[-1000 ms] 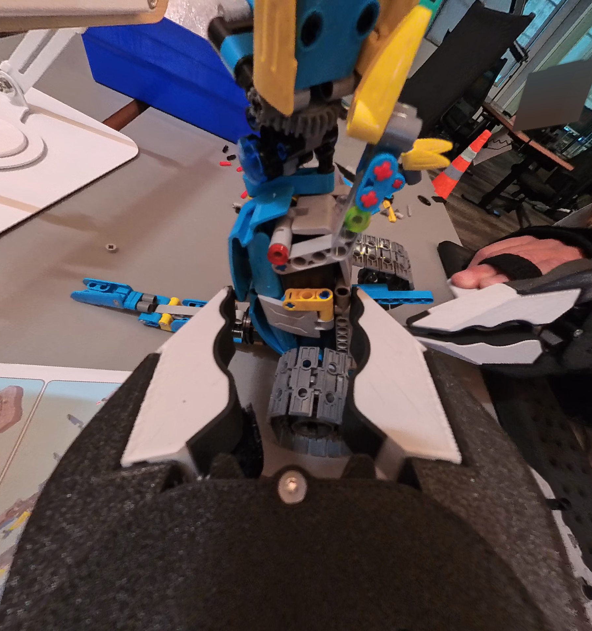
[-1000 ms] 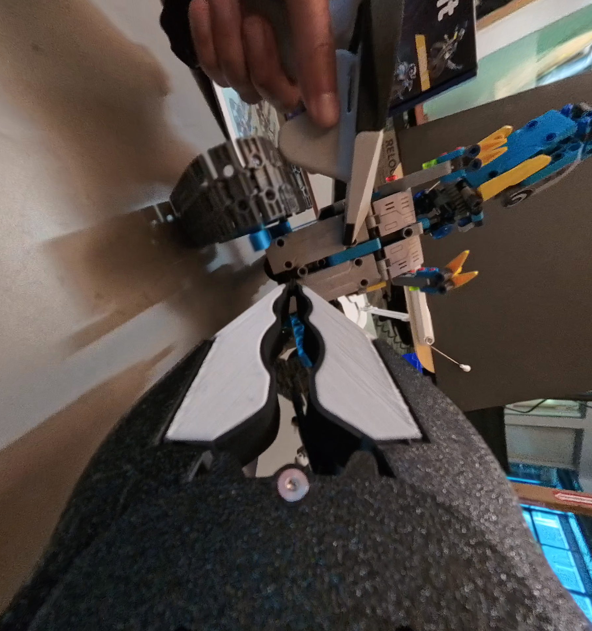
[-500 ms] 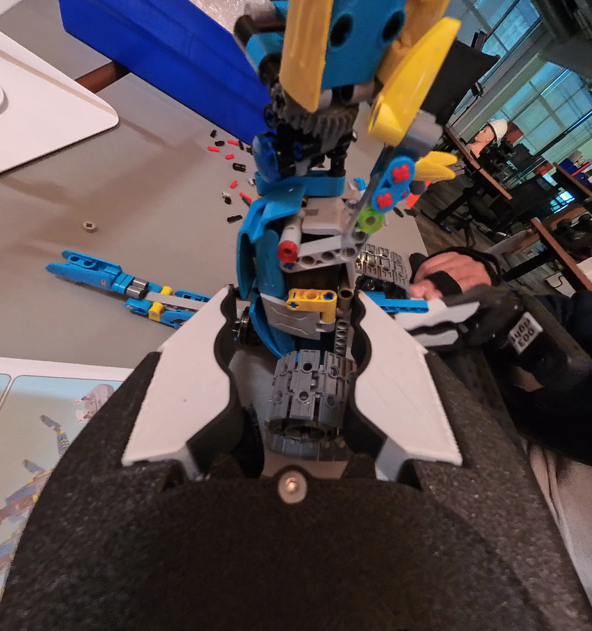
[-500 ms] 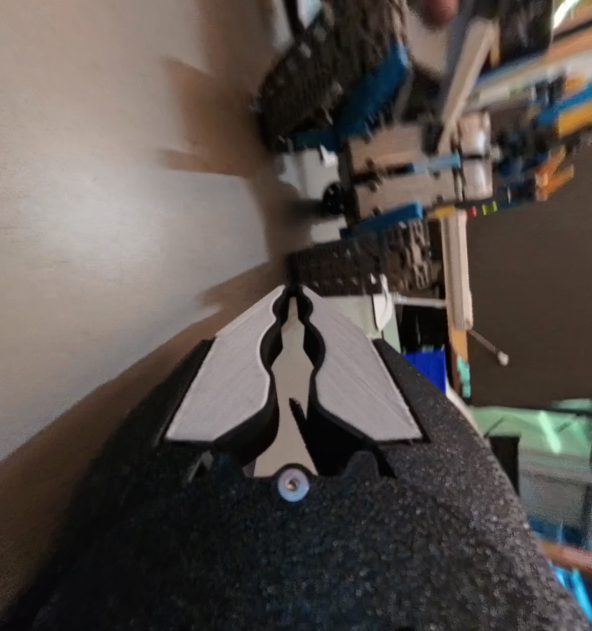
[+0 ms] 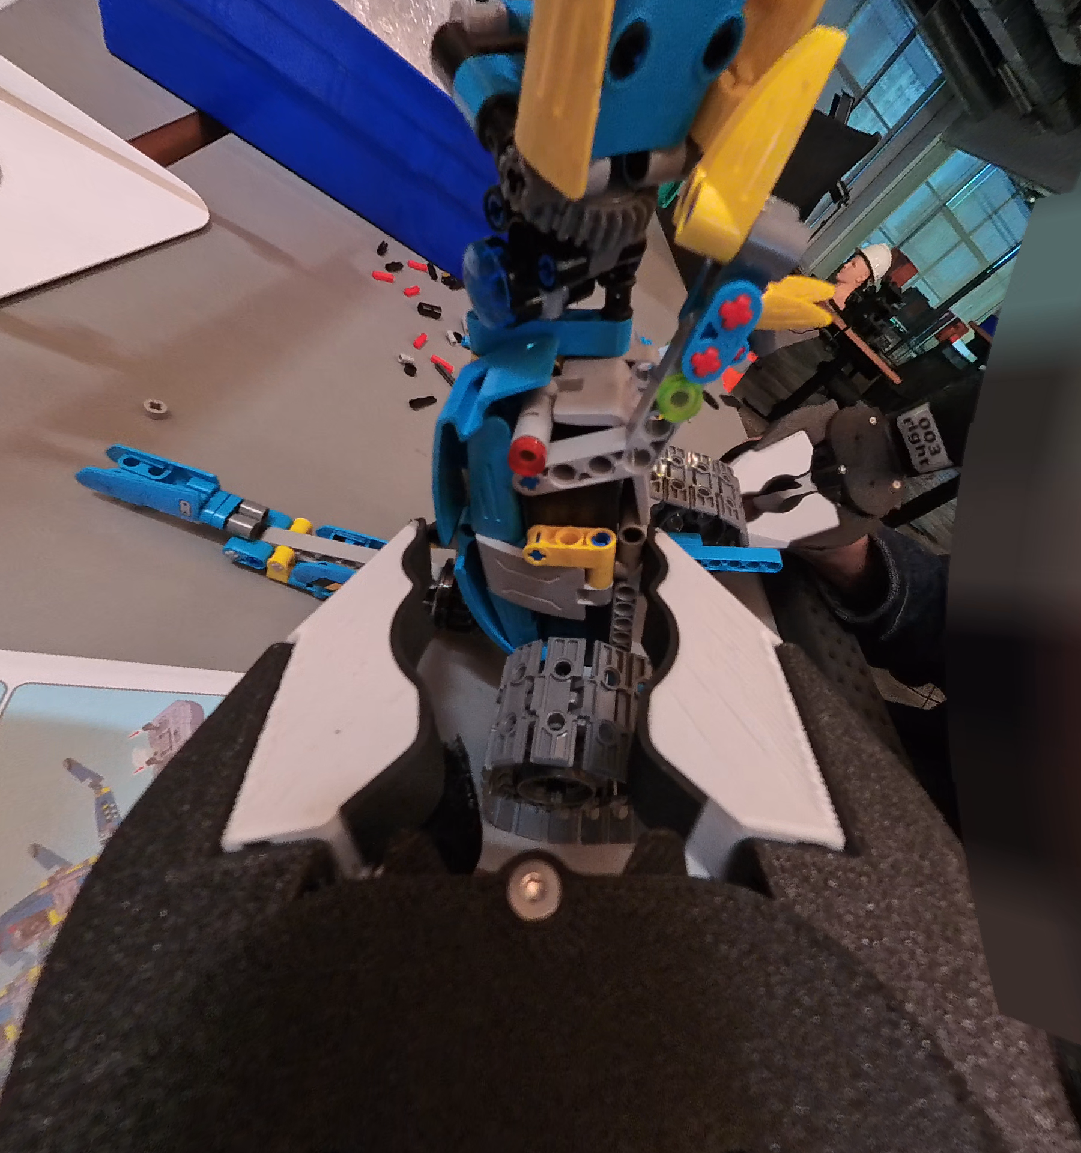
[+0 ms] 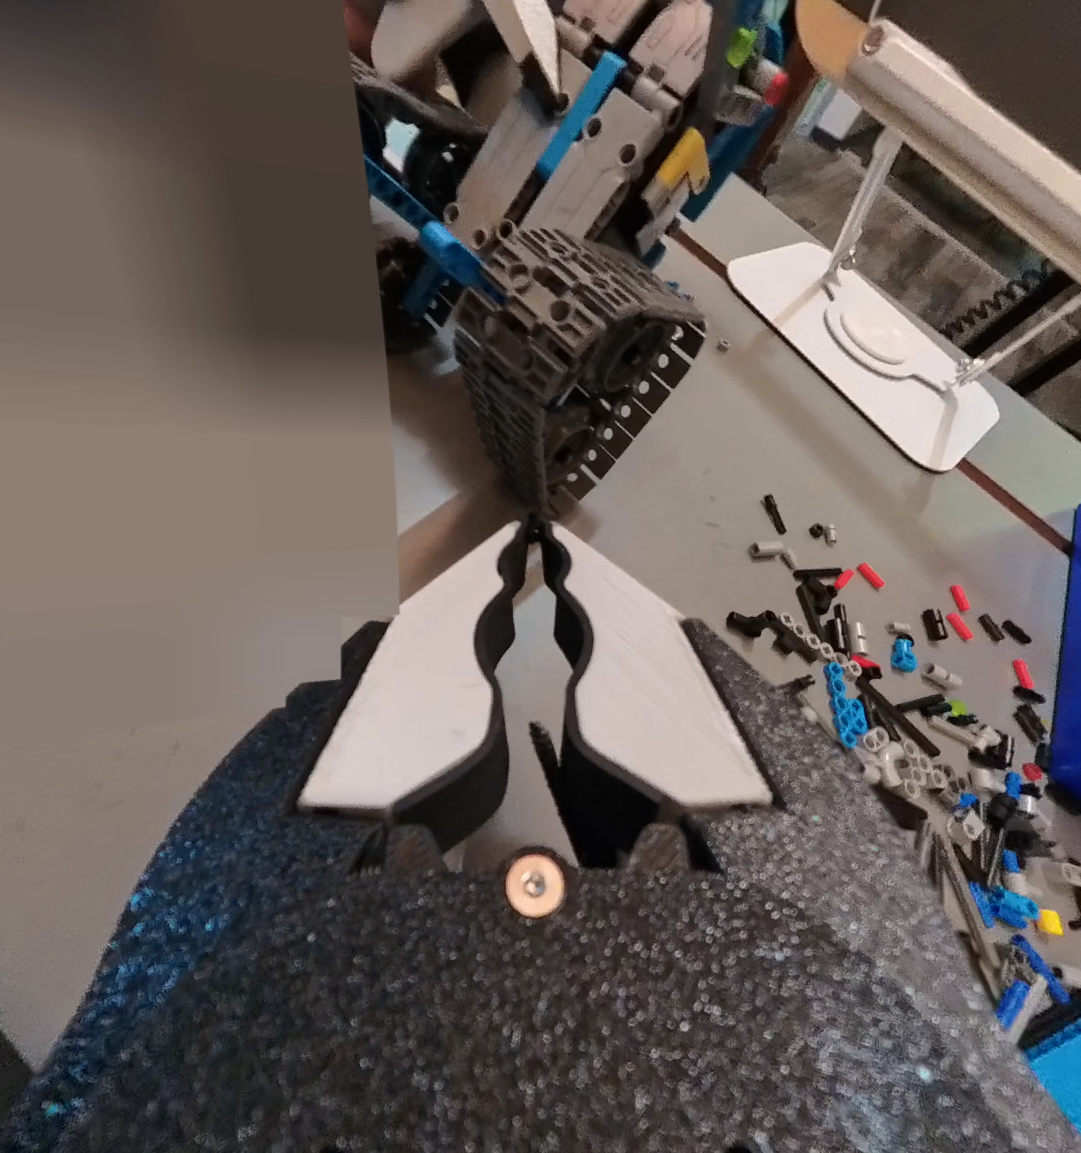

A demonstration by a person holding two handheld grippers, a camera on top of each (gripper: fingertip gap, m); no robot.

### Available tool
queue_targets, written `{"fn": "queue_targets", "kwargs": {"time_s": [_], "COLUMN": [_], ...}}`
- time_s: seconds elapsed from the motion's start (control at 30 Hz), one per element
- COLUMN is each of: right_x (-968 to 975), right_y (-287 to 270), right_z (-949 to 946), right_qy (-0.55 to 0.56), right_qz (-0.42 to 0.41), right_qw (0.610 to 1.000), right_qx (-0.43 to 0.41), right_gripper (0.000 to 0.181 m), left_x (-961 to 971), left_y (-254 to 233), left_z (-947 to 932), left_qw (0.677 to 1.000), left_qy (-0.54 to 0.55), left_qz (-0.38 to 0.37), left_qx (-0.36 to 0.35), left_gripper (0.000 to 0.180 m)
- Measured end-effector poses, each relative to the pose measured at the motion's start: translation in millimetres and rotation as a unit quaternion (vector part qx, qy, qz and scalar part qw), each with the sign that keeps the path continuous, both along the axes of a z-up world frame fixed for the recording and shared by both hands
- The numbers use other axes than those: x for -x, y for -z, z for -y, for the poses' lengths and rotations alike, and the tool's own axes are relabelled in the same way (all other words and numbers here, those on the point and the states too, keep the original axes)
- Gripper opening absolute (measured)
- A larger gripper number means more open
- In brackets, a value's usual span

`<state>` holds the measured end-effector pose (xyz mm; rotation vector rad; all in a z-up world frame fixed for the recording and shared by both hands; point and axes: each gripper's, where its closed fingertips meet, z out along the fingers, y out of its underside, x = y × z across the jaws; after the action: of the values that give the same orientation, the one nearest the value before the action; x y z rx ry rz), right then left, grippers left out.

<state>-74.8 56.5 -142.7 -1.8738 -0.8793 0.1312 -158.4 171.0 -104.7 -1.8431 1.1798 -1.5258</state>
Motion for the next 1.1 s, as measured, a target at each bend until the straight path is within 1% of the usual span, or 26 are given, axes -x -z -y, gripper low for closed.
{"fn": "queue_targets", "kwargs": {"time_s": [0.07, 0.2, 0.47, 0.67, 1.1], "right_x": [-2, 4, 19, 21, 27], "right_y": [3, 2, -19, -18, -21], "right_z": [0, 5, 17, 18, 22], "right_qy": [0.005, -0.004, -0.043, -0.045, -0.060], "right_qz": [-0.013, -0.063, -0.143, -0.132, -0.145], "right_qw": [1.000, 0.996, 0.987, 0.989, 0.986], "right_qx": [0.020, 0.055, 0.059, 0.059, 0.060], "right_gripper": [0.004, 0.003, 0.003, 0.003, 0.003], "left_x": [0, -1, -2, -2, -2], "left_y": [0, 0, 0, 1, 1], "left_z": [0, 1, 1, 1, 1], "left_qw": [1.000, 1.000, 1.000, 1.000, 1.000], "left_qy": [0.000, 0.002, 0.003, 0.003, 0.004], "left_qz": [0.001, -0.005, -0.007, -0.008, -0.005], "left_qx": [0.001, -0.009, -0.011, -0.013, -0.011], "left_gripper": [0.066, 0.066, 0.067, 0.067, 0.067]}}
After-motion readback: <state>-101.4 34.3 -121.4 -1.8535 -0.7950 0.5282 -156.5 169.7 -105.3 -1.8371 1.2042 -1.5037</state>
